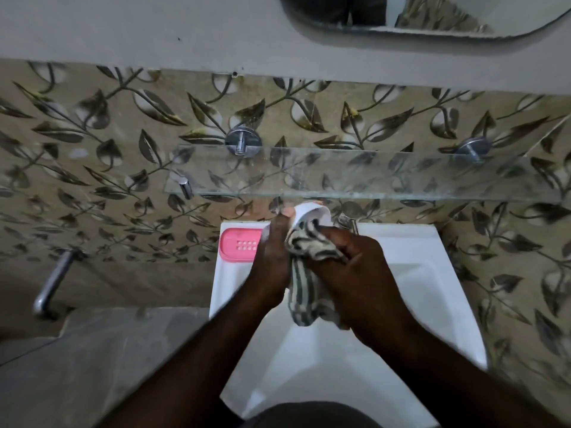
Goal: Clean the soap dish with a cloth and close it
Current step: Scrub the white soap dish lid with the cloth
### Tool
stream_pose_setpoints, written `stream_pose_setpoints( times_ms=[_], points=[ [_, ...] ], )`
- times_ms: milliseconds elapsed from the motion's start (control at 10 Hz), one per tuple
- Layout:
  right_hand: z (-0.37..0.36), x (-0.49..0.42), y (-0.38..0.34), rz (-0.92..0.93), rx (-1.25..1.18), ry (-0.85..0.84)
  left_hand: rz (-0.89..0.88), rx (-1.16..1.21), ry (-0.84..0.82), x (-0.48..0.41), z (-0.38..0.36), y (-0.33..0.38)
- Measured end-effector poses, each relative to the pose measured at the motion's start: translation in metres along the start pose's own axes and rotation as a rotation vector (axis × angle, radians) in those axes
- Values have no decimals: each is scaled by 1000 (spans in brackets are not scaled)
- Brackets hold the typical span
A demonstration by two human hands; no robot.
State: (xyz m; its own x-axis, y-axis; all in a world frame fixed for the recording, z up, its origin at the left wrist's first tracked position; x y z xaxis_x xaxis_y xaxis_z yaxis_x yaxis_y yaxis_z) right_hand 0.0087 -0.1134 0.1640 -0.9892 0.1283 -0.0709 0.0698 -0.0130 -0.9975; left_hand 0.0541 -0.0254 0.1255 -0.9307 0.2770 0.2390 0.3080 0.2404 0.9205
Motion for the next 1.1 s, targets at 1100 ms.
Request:
stream_pose_setpoints(
  times_ms=[1100],
  points=[
    [-14, -18, 34, 529, 1027, -306, 226, 173, -72, -24, 7, -65]
  ],
)
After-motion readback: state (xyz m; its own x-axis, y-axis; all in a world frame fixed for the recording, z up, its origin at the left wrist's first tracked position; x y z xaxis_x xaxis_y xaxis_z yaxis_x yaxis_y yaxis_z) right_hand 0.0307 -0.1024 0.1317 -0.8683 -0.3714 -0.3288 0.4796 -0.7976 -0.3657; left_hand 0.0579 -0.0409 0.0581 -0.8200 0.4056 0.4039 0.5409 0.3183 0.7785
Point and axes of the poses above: each hand's wrist, its own x-axis away from the middle knuckle, its own z-axis out of the back of the hand, y = z × x, the point moved 9 cm from there along -x, towards the middle knuckle, and after that the axes turned 9 degrees about -x, right-handed, at the moved point
